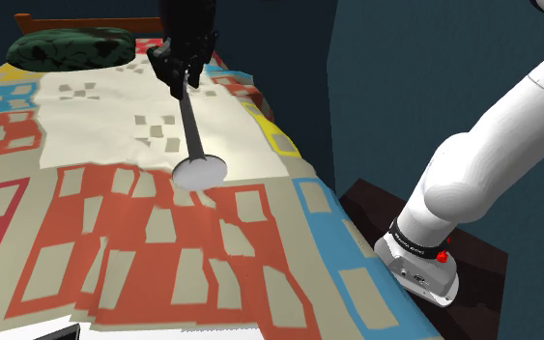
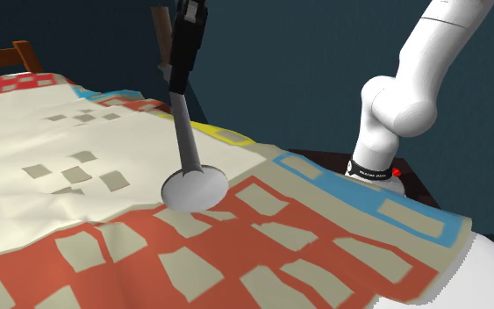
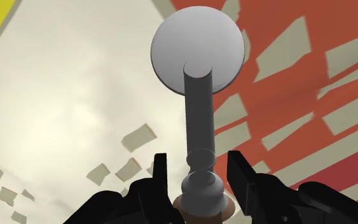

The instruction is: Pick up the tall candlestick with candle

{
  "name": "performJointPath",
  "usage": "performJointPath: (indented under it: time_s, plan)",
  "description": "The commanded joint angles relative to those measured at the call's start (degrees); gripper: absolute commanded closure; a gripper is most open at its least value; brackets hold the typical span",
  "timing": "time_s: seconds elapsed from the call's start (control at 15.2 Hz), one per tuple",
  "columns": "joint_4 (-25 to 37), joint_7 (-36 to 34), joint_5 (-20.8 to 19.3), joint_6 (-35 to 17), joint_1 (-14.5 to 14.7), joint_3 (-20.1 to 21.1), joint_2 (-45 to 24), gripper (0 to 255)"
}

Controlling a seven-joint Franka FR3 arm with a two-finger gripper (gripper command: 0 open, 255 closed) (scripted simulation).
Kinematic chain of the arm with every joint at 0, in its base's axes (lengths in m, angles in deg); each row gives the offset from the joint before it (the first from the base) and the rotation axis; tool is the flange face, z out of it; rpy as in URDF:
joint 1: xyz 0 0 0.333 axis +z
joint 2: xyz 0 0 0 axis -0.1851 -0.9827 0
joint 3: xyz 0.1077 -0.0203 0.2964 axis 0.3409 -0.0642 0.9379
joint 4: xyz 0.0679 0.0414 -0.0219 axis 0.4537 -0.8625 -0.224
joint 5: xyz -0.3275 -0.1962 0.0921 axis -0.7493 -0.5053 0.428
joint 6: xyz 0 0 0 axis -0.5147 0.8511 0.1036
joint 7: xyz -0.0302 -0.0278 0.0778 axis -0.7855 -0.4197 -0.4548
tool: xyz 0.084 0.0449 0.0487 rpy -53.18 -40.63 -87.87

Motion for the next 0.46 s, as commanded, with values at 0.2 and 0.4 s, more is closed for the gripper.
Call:
performJointPath:
  time_s: [0.2, 0.4]
  plan:
    - [4.5, 0.4, -0.3, 3.8, -0.2, 0.1, -0.8, 255]
    - [5.6, 0.5, -0.4, 4.7, -0.2, 0.1, -1.0, 255]
